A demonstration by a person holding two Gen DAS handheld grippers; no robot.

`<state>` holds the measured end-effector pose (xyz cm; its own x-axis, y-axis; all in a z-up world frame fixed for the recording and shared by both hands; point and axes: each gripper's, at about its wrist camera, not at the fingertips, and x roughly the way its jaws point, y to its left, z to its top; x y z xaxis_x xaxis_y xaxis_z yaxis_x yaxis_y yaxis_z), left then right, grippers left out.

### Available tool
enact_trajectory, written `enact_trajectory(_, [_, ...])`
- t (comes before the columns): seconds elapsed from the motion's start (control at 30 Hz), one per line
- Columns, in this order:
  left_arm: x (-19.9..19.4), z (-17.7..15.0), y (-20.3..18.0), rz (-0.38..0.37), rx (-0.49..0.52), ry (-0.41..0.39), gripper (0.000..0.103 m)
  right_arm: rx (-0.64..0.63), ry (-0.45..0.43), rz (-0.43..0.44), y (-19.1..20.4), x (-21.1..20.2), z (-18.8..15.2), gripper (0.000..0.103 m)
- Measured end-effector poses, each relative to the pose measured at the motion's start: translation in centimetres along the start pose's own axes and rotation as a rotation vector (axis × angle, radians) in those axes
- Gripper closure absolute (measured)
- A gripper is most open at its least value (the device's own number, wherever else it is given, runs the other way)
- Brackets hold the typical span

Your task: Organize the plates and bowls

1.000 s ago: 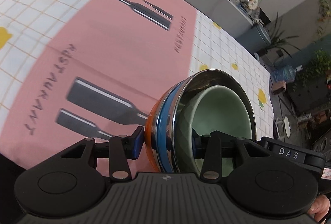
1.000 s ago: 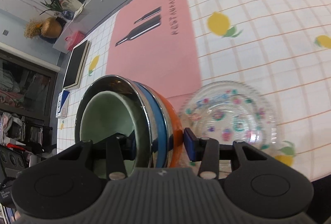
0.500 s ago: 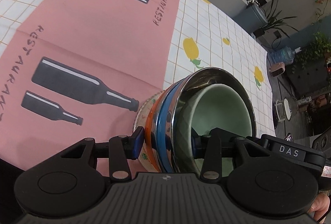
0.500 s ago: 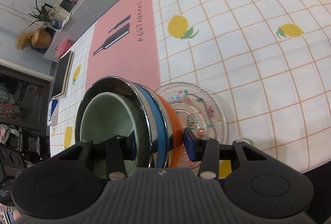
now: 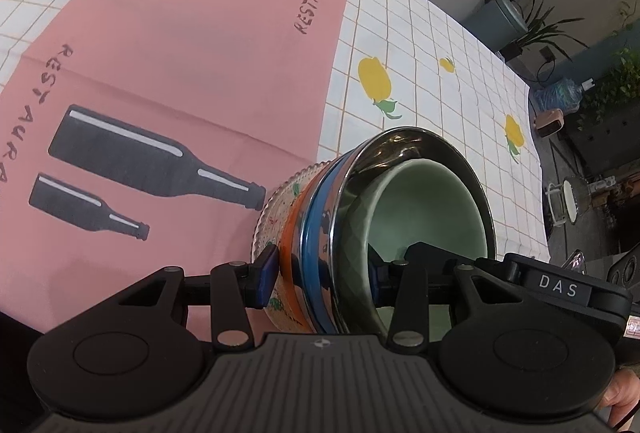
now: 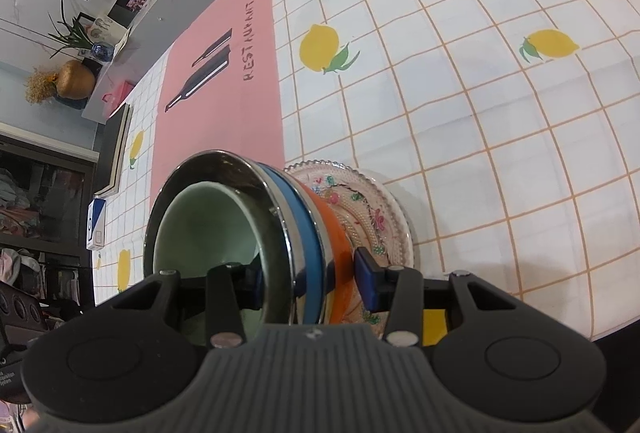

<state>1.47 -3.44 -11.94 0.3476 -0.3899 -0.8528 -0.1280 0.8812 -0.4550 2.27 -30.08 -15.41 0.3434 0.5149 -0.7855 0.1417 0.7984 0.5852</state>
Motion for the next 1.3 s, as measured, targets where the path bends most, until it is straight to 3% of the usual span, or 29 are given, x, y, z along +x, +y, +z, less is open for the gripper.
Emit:
enact_trajectory(0.27, [-0.1,0.2,-0.3,0.012,0.033,0.002,0.054,-0.053,-0.020,-0.017,0.7,-0.4,-0.1,0.058])
enact_trajectory(0.4, [-0.6,0.3,-0.7,0.018,0.062,-0.035,0.044,-0.090,-0.049,-0.040,1.1,-1.0,-0.1,0.049])
enact_trajectory(0.67, [-3.2,0.2,-1.7,0.062,0.177,-0.132,0.041,-0.185,-0.118,-0.074,2.4,-2.6,-0.5,0.042])
enact_trajectory(0.83, [-6.2,-0.4,-3.1,0.096,0.315,-0.256,0.041,-0.333,-0.251,-0.159,4.8,-4.7,-1.5,0.040])
enact_trajectory(1.0, [-8.9,-1.5,-4.2,0.110,0.433,-0.368,0.041,-0.486,-0.411,-0.204,7.5,-7.3,-3.4,0.031])
enact_trajectory(1.17, [-11.3,-2.8,-4.6,0.140,0.487,-0.498,0.041,-0.551,-0.496,-0.182,8.9,-9.0,-5.4,0.027])
enact_trajectory(1.3, [-12.4,-3.7,-4.5,0.152,0.495,-0.546,0.044,-0.568,-0.555,-0.179,9.7,-10.0,-7.2,0.025])
